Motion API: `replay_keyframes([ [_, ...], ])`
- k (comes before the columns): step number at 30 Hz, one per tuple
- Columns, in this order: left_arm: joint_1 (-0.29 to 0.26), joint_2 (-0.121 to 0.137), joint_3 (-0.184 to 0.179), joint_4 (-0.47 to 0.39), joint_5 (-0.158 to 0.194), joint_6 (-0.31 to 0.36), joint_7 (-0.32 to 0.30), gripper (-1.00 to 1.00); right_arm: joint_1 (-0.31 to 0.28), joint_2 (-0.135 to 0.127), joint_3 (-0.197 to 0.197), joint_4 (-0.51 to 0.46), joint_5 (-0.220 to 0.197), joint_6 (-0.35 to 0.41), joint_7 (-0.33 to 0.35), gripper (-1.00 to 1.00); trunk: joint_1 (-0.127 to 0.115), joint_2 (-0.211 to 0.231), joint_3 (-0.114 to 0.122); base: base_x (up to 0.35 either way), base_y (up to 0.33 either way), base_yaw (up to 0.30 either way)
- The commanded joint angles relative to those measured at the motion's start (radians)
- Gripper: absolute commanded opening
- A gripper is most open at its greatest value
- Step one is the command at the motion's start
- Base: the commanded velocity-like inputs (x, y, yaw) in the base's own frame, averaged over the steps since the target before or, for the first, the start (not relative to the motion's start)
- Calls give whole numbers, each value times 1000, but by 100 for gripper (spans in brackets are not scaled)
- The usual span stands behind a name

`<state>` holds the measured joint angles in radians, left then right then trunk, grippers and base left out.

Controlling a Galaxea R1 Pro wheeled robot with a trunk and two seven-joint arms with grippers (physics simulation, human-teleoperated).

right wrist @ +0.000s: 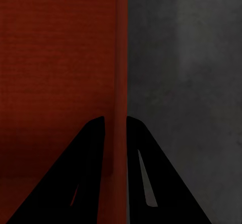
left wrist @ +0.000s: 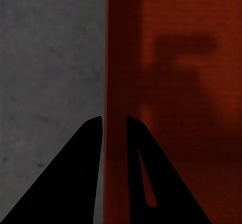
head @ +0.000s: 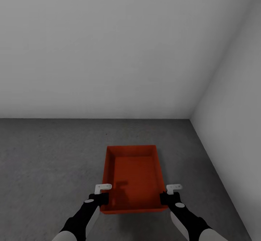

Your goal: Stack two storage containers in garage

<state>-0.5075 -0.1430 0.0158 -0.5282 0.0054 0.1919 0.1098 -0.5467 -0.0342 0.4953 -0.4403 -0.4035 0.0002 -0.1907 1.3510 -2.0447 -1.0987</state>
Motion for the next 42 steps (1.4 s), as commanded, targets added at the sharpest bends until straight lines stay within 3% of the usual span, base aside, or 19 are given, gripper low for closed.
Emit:
replay_keyframes([
  [1,0,5,10,-6,-18,-8,7,-100,-1,-9,-21,82,-17,1,-6,-100,0,0,-1,0,0,0],
  [42,0,5,9,26,-21,-9,5,-100,-1,-9,-21,83,-18,-3,-6,-100,0,0,-1,0,0,0],
])
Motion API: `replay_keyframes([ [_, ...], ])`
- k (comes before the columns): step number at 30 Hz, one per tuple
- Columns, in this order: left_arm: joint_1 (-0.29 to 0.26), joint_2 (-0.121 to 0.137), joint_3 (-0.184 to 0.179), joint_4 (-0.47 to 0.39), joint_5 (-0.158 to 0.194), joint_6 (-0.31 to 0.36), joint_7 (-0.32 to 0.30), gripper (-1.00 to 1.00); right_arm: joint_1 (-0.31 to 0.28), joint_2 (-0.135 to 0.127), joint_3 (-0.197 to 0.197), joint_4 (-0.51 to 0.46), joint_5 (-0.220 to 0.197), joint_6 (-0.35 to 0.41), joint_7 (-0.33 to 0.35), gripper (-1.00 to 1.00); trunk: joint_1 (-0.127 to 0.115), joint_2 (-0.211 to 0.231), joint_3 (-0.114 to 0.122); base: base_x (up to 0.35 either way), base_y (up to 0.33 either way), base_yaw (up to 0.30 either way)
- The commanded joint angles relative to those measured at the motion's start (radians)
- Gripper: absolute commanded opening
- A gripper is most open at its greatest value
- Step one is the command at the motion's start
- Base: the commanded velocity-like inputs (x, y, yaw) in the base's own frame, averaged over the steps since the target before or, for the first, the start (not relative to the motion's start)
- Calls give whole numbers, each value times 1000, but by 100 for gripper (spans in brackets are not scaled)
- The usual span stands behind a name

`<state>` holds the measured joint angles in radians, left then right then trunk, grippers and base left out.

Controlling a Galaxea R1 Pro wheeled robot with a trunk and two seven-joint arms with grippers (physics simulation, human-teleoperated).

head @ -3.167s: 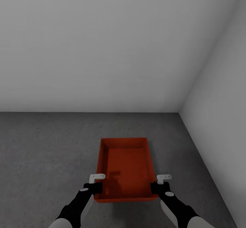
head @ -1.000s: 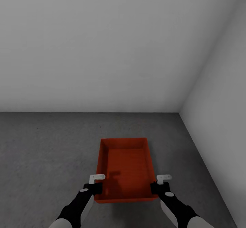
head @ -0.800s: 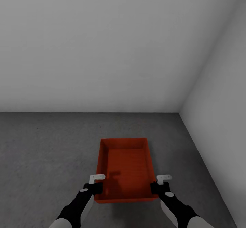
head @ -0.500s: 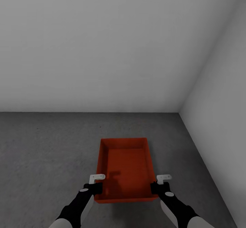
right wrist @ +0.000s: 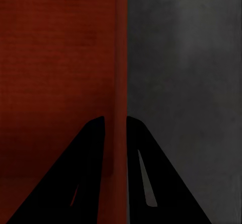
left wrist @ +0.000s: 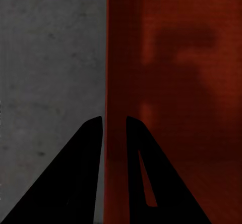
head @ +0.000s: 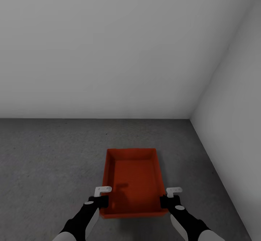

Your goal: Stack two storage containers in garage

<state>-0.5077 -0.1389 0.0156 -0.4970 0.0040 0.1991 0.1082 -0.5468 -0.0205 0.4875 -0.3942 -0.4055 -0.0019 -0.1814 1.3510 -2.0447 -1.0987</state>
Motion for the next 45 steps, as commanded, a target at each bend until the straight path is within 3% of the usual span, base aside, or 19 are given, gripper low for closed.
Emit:
replay_keyframes([
  [1,0,1,9,-3,-20,-16,7,-100,-1,-22,-13,37,-16,-1,-15,-100,0,0,-1,0,0,0],
  [20,0,1,9,-2,-21,-17,8,-100,-1,-22,-13,36,-16,3,-11,-100,0,0,-1,0,0,0],
  [21,1,-1,5,-4,-1,10,4,-100,1,-4,8,1,-10,5,-4,-100,0,0,-1,0,0,0],
  [30,1,-1,5,-10,-2,10,-2,-100,1,-11,5,12,-9,-5,1,-100,0,0,-1,0,0,0],
  [45,1,-1,43,-8,-33,11,-18,-100,1,18,-138,29,137,6,36,-100,0,0,-1,0,0,0],
])
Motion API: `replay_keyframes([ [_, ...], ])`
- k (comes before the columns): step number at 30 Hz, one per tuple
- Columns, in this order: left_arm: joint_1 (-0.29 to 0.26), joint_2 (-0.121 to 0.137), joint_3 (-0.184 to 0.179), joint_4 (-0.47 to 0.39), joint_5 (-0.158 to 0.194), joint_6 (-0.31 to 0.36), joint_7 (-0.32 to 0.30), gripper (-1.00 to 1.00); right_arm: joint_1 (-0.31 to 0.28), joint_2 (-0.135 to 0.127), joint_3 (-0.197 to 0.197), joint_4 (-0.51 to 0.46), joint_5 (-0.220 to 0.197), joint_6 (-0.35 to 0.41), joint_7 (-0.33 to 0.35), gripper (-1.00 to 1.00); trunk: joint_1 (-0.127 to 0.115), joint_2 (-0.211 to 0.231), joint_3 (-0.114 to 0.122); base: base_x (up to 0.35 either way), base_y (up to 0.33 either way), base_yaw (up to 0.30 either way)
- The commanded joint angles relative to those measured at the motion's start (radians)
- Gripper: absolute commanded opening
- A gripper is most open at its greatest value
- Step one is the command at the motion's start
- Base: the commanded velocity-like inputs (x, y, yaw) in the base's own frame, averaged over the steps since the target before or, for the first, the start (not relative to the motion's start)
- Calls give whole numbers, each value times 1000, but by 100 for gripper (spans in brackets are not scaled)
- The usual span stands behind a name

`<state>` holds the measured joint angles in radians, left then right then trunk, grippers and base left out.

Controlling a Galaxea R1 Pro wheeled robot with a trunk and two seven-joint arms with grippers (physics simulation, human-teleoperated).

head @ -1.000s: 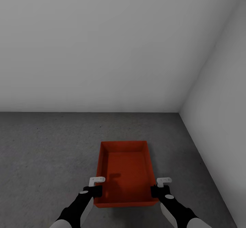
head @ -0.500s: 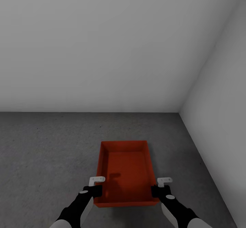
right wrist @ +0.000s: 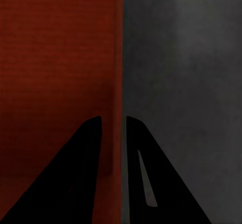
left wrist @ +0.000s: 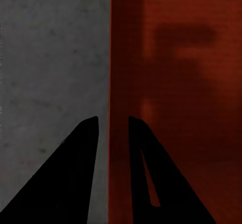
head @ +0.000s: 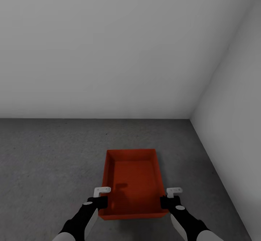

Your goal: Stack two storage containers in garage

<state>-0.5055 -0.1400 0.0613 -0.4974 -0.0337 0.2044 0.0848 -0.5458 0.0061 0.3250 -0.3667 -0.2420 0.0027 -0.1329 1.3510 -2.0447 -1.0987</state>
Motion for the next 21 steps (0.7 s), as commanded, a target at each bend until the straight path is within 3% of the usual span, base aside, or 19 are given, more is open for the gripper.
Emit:
replay_keyframes([
  [1,-1,0,0,-8,2,6,4,-100,0,-7,14,1,-16,2,-11,-100,0,0,-1,0,0,0],
  [8,-1,0,18,-15,-21,6,-7,-100,0,6,-43,0,37,-8,-5,-100,0,0,-7,0,0,0],
  [9,-1,0,-40,-15,37,6,26,-100,0,-40,169,0,-166,-9,-51,-100,0,0,-9,0,0,0],
  [21,-1,0,-40,-18,37,6,25,-100,0,-40,169,0,-166,-10,-51,-100,0,0,-28,0,0,0],
])
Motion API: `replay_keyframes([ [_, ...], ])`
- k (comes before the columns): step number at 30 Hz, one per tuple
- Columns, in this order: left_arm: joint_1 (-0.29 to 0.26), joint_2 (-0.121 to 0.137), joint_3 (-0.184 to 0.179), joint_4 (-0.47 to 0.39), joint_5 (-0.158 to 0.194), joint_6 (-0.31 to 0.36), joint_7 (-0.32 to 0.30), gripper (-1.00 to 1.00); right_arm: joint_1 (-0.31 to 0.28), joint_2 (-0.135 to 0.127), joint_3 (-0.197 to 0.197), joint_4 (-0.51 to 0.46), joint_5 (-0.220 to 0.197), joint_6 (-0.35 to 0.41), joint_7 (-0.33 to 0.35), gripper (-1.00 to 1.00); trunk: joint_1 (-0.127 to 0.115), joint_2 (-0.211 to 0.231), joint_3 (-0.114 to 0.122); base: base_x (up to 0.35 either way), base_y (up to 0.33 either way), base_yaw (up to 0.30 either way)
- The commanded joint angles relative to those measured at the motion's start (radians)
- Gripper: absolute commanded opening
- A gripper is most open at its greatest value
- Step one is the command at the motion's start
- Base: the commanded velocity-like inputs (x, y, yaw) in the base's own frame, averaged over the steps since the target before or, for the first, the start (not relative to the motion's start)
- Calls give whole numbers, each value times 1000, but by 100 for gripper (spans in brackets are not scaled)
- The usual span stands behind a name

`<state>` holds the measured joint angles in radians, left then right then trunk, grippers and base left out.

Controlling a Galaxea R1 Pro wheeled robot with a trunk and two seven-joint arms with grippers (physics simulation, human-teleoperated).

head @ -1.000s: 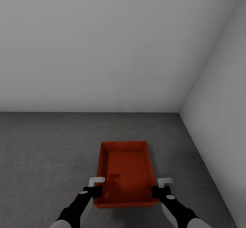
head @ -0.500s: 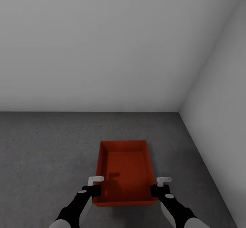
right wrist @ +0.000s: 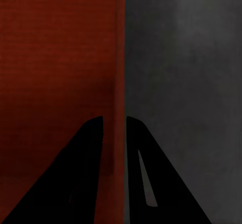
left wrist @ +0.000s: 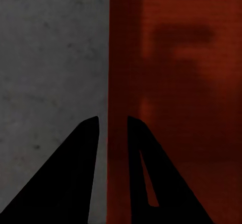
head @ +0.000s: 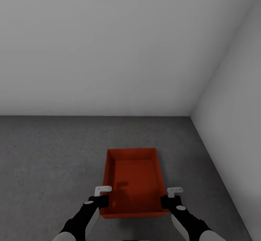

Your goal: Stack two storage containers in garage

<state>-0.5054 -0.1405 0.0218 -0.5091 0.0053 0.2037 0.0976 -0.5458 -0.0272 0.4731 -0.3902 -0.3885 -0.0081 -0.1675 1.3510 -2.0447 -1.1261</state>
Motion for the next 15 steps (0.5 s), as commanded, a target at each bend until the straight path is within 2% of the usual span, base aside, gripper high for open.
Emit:
replay_keyframes([
  [1,-1,1,0,-6,-2,6,12,-100,0,-7,21,24,-20,0,-17,-100,0,0,-2,0,0,0],
  [15,-1,1,0,-8,-2,6,11,-100,0,-7,21,24,-20,6,-17,-100,0,0,-24,0,0,0],
])
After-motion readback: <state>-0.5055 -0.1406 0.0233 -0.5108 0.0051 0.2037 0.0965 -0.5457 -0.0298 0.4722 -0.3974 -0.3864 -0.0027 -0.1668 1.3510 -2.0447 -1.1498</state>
